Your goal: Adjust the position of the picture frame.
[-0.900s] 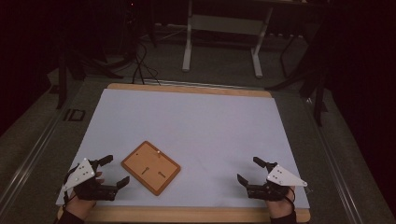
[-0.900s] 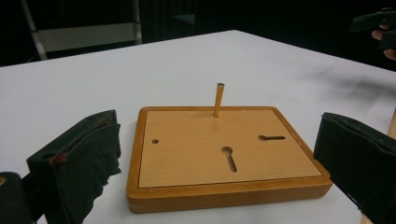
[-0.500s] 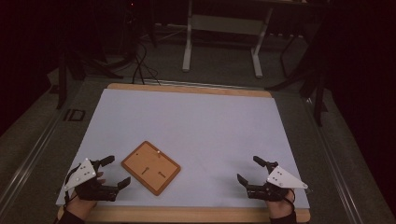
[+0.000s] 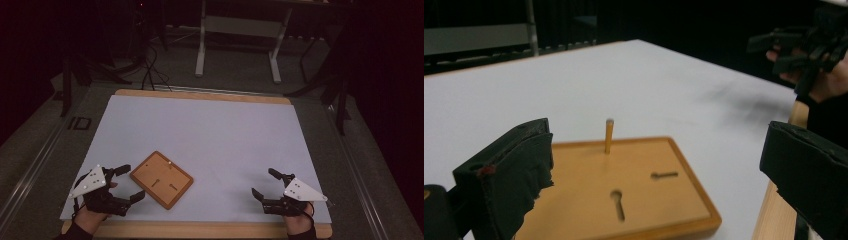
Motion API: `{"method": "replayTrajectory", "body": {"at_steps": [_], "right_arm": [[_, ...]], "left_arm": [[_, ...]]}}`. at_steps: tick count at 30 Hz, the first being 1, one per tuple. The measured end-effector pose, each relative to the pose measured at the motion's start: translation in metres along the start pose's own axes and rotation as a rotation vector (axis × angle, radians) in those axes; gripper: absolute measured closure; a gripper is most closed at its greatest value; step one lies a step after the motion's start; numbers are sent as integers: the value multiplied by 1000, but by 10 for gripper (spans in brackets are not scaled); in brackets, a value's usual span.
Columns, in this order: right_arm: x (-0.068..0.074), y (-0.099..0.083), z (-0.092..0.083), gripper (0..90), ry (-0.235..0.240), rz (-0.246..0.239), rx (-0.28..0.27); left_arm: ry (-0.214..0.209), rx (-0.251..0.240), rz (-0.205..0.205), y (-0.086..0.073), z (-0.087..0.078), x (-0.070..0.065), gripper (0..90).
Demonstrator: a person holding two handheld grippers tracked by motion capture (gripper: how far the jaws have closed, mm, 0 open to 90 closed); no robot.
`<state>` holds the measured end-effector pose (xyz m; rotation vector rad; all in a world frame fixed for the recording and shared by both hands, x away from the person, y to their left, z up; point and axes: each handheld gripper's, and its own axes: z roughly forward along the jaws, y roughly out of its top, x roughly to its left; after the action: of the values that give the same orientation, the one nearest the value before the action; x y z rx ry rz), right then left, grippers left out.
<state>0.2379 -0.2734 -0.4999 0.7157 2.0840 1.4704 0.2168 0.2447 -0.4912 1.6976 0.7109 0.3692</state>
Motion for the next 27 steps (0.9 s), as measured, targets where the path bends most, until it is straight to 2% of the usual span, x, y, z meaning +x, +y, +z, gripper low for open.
{"method": "replayTrajectory", "body": {"at_steps": [9, 21, 23, 26, 27], "right_arm": [[0, 1, -1, 138, 2, 12, -13], [-2, 1, -2, 135, 0, 33, -32], [-2, 1, -2, 136, 5, 40, -33], [-3, 0, -2, 136, 8, 45, -34], [-3, 0, -2, 135, 8, 46, -34]], "left_arm": [[-25, 28, 6, 17, 14, 8, 9], [-51, 30, 30, 33, 35, 18, 9], [-57, 48, 44, 37, 48, 22, 10], [-59, 53, 42, 36, 53, 25, 33], [-58, 62, 42, 35, 61, 28, 35]]}}
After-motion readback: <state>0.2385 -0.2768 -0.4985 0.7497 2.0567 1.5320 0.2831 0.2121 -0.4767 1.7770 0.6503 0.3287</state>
